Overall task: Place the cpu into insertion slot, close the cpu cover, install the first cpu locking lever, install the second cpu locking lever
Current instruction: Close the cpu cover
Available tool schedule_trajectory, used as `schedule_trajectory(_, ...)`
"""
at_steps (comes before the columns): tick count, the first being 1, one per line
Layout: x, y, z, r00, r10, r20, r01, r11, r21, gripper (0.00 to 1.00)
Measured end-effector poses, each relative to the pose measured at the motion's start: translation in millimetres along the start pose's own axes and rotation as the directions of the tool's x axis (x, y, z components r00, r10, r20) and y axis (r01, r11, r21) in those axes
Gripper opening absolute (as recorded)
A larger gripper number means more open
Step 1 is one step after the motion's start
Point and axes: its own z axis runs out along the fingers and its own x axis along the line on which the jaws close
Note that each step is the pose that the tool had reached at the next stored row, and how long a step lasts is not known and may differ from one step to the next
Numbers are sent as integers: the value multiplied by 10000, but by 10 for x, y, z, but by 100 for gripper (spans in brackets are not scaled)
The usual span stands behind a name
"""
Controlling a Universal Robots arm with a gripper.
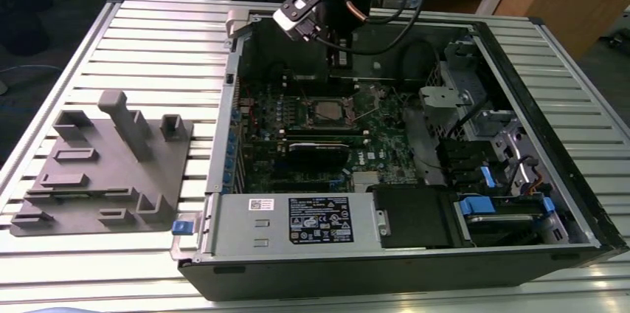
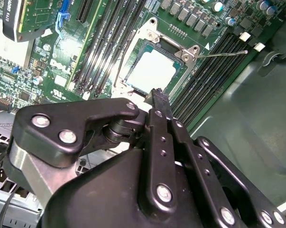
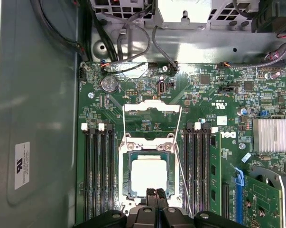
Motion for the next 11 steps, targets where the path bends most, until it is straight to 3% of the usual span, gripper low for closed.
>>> schedule_trajectory(11, 1, 66, 2, 10000, 0, 1, 0, 10000, 0, 11)
